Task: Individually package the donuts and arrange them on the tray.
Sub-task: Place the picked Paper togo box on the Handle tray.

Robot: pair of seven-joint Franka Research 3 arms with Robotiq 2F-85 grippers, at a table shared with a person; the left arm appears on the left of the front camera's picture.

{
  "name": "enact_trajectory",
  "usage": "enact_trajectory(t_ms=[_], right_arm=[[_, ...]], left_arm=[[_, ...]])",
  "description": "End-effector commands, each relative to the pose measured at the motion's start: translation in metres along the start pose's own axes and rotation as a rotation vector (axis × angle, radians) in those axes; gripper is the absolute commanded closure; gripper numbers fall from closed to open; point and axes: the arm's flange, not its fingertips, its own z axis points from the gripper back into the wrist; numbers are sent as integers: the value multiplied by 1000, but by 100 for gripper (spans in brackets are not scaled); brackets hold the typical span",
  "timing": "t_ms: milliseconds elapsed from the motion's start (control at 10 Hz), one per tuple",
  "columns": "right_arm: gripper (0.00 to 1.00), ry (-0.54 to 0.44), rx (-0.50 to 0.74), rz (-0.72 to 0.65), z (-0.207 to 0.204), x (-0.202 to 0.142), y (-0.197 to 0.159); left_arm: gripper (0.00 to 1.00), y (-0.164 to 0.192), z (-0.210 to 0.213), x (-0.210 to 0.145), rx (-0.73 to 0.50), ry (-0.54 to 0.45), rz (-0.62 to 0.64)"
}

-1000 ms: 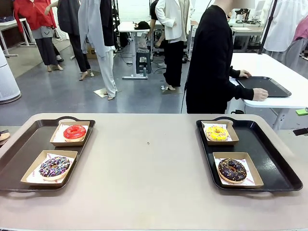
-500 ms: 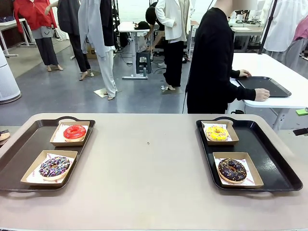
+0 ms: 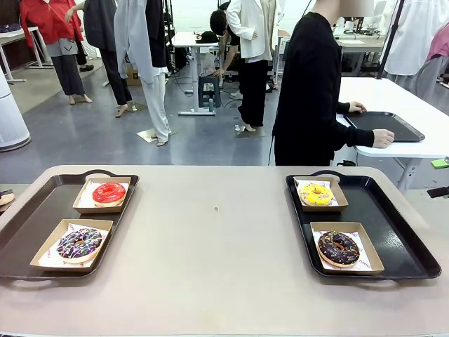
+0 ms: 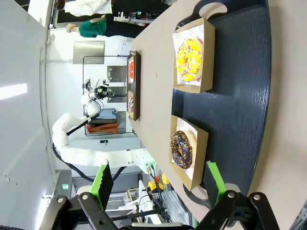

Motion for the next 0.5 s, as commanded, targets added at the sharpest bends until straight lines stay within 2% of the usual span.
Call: enact_trajectory(t_ms=[0, 400], right_arm=[[0, -4, -20, -12, -4, -6, 3], [0, -4, -20, -12, -4, -6, 3]], left_arm=[[0, -2, 1, -2, -5, 2, -3], [0, -2, 1, -2, -5, 2, -3]])
